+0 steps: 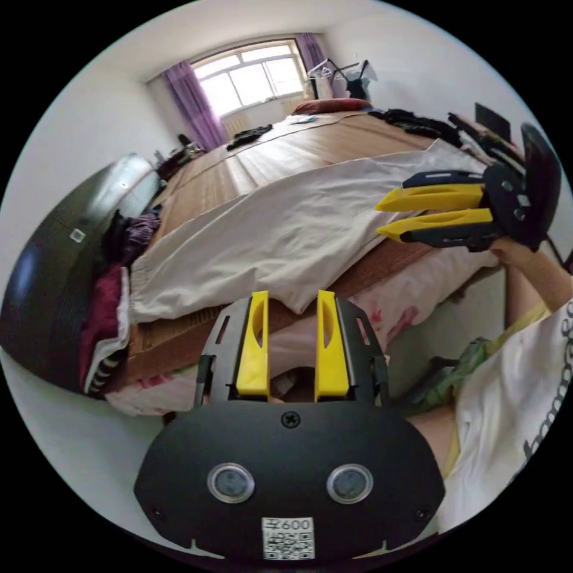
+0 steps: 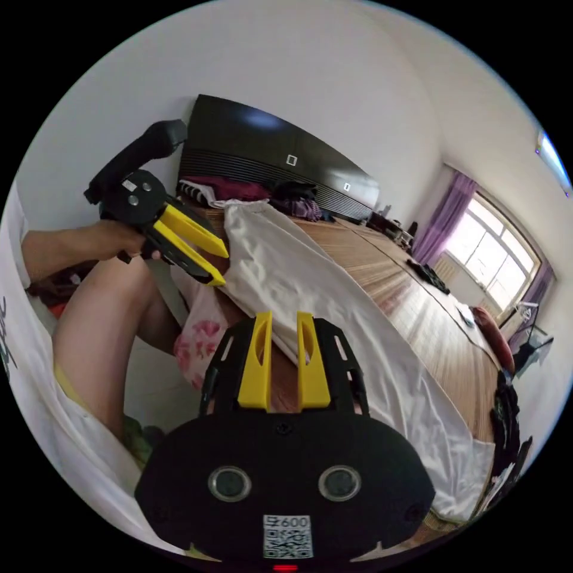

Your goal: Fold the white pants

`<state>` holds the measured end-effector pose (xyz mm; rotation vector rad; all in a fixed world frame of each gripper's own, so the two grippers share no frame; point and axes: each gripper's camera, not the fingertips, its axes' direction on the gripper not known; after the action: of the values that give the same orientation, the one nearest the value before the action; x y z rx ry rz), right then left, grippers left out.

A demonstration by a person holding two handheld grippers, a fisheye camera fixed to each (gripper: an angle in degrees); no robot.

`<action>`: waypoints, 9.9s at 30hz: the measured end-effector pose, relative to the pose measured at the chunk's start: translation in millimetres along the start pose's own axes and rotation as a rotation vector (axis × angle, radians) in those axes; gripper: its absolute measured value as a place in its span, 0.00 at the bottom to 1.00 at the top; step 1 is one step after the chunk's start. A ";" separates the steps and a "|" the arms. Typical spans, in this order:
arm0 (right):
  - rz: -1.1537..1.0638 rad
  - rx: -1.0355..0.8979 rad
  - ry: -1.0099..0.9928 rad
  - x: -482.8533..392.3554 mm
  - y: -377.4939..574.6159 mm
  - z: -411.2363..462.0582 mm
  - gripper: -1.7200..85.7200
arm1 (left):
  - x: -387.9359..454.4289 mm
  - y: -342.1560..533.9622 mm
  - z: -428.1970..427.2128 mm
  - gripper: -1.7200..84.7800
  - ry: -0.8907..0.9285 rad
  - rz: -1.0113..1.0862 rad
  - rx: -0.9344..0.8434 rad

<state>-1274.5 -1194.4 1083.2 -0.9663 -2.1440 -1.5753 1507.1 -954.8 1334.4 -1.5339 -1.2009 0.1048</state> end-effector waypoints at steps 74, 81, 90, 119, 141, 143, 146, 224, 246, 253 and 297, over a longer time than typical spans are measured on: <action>-0.397 -0.183 0.005 -9.2 542.5 105.8 0.05 | -53.0 164.3 177.5 0.03 0.057 -0.316 -0.082; -0.390 -0.179 -0.002 -0.5 535.8 105.4 0.07 | -70.7 166.6 189.3 0.03 0.075 -0.332 -0.073; -0.442 -0.175 0.019 -4.0 514.8 106.3 0.08 | -88.8 170.8 206.6 0.03 0.072 -0.326 -0.065; -0.663 -0.430 0.385 3.6 362.5 155.4 0.08 | -126.5 260.2 338.6 0.03 0.056 -0.321 -0.070; -0.441 -0.722 0.544 121.1 153.8 99.8 0.01 | -71.0 373.8 521.6 0.03 0.112 -0.207 -0.067; -0.438 -0.754 0.570 136.5 129.5 85.4 0.01 | -59.2 385.1 541.9 0.03 0.108 -0.189 -0.065; -0.405 -0.789 0.606 158.0 93.0 64.1 0.01 | -40.3 387.8 560.1 0.03 0.110 -0.151 -0.036; 0.899 -0.358 -0.139 641.1 -856.5 -187.2 0.01 | 268.0 458.1 1012.7 0.03 0.173 0.421 -0.006; 0.811 -0.458 0.183 610.0 -771.3 -65.6 0.01 | -35.2 80.9 737.7 0.03 0.318 -0.036 0.085; 0.865 -0.507 0.108 621.1 -707.4 -12.9 0.01 | -384.6 3.8 729.9 0.03 0.323 -0.403 -0.066; 0.379 -0.543 0.066 288.0 -335.3 15.2 0.01 | -298.3 -313.1 -44.3 0.03 0.686 -0.336 0.032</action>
<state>-1707.4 -1140.3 1010.6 -1.3581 -1.3906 -1.9788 1200.7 -1244.5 1440.2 -1.1693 -0.8690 -0.5791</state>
